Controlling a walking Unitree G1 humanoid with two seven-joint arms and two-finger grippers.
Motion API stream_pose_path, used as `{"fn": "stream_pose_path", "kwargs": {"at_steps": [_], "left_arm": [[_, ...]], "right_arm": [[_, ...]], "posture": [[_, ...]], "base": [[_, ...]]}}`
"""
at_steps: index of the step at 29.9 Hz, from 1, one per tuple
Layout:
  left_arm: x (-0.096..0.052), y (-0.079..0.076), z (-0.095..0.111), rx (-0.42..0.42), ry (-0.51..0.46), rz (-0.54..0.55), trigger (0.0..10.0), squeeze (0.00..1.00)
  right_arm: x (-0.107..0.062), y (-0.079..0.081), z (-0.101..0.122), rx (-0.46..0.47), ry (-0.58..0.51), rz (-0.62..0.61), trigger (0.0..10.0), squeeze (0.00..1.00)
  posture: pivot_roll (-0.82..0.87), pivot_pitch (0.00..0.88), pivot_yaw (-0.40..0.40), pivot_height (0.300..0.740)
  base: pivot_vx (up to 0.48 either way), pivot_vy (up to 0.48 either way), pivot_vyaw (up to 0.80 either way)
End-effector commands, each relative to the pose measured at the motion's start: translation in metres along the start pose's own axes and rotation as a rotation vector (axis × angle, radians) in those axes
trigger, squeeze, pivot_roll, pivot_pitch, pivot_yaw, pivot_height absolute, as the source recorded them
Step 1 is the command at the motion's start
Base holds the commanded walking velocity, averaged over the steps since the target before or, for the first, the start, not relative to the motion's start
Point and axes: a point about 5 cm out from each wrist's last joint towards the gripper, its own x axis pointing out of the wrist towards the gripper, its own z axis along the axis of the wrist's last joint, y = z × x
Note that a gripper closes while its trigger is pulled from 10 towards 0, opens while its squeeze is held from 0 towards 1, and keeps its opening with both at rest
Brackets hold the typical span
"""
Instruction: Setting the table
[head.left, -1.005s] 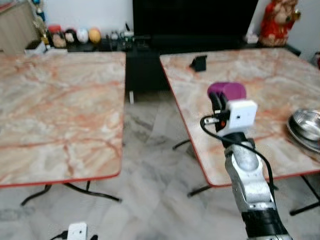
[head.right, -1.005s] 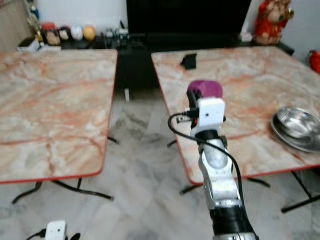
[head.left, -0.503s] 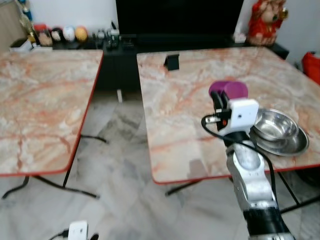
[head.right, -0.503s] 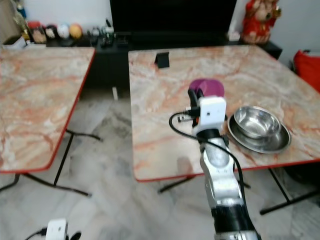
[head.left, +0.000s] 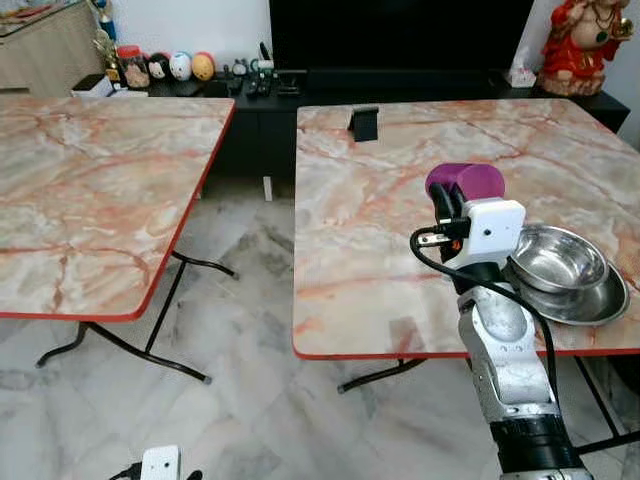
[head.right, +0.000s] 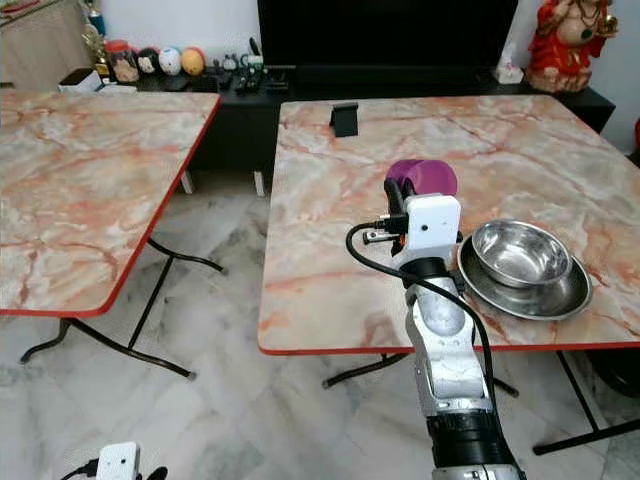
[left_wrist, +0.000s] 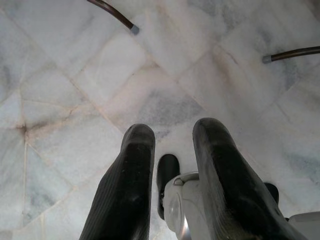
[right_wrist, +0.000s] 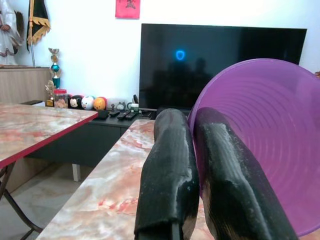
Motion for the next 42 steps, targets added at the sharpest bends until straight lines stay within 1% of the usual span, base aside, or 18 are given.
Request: {"fn": "stream_pose_path", "kwargs": {"at_steps": [1,4,10,12,13,16,18,22,32,36,40,42], "left_arm": [[-0.0011,0.0026,-0.0034,-0.017,0.017,0.010,10.0,0.00],[-0.0011,0.0022,-0.0035,-0.020,0.018,0.007,10.0,0.00],[-0.0011,0.0022,-0.0035,-0.021,0.019,0.005,10.0,0.00],[-0.0010,0.0024,-0.0033,-0.022,0.019,0.005,10.0,0.00],[-0.0010,0.0024,-0.0032,-0.023,0.018,0.005,10.0,0.00],[-0.0009,0.0022,-0.0032,-0.023,0.019,0.004,10.0,0.00],[-0.0010,0.0020,-0.0033,-0.023,0.019,0.003,10.0,0.00],[-0.0010,0.0011,-0.0039,-0.023,0.021,0.000,10.0,0.00],[-0.0008,0.0006,-0.0031,-0.023,0.017,-0.001,10.0,0.00],[-0.0005,0.0002,-0.0029,-0.021,0.018,-0.001,10.0,0.00],[-0.0004,0.0000,-0.0028,-0.022,0.018,0.000,10.0,0.00],[-0.0005,-0.0001,-0.0030,-0.024,0.019,0.000,10.0,0.00]], "right_arm": [[0.0038,0.0002,0.0043,0.010,-0.011,-0.004,10.0,0.00],[0.0044,-0.0011,0.0032,0.032,-0.005,-0.026,10.0,0.00],[0.0056,-0.0030,0.0025,0.020,0.006,-0.036,10.0,0.00],[0.0066,-0.0058,0.0006,0.003,0.025,-0.056,10.0,0.00],[0.0073,-0.0078,0.0003,0.011,0.028,-0.067,10.0,0.00],[0.0073,-0.0078,0.0014,0.020,0.016,-0.063,10.0,0.00],[0.0074,-0.0066,0.0033,0.015,0.004,-0.056,10.0,0.00],[0.0083,-0.0060,0.0010,0.006,0.017,-0.064,10.0,0.00],[0.0126,-0.0065,0.0049,0.013,0.000,-0.061,10.0,0.00],[0.0130,-0.0069,0.0038,0.027,0.009,-0.075,10.0,0.00],[0.0131,-0.0069,0.0043,0.015,0.008,-0.076,10.0,0.00],[0.0126,-0.0066,0.0057,0.024,-0.007,-0.073,10.0,0.00]], "posture": [[-0.09,0.000,0.010,0.740],[-0.08,0.000,0.010,0.740],[-0.09,0.000,0.010,0.740],[-0.09,0.000,0.010,0.740],[-0.09,0.000,0.010,0.740],[-0.09,0.000,0.010,0.740],[-0.09,0.000,0.010,0.740],[-0.08,0.000,0.008,0.740],[-0.08,0.000,0.006,0.740],[-0.08,0.000,0.005,0.740],[-0.08,0.000,0.004,0.740],[-0.08,0.000,0.004,0.740]], "base": [[0.000,0.000,0.00],[0.000,0.000,0.00],[0.000,0.000,0.00],[0.000,0.000,0.00],[0.000,0.000,-0.75],[0.000,0.000,-0.64],[0.000,0.000,0.00],[0.000,0.000,0.00],[0.000,0.000,0.00],[0.260,0.000,0.00],[0.275,0.000,-0.68],[0.276,0.000,0.00]]}}
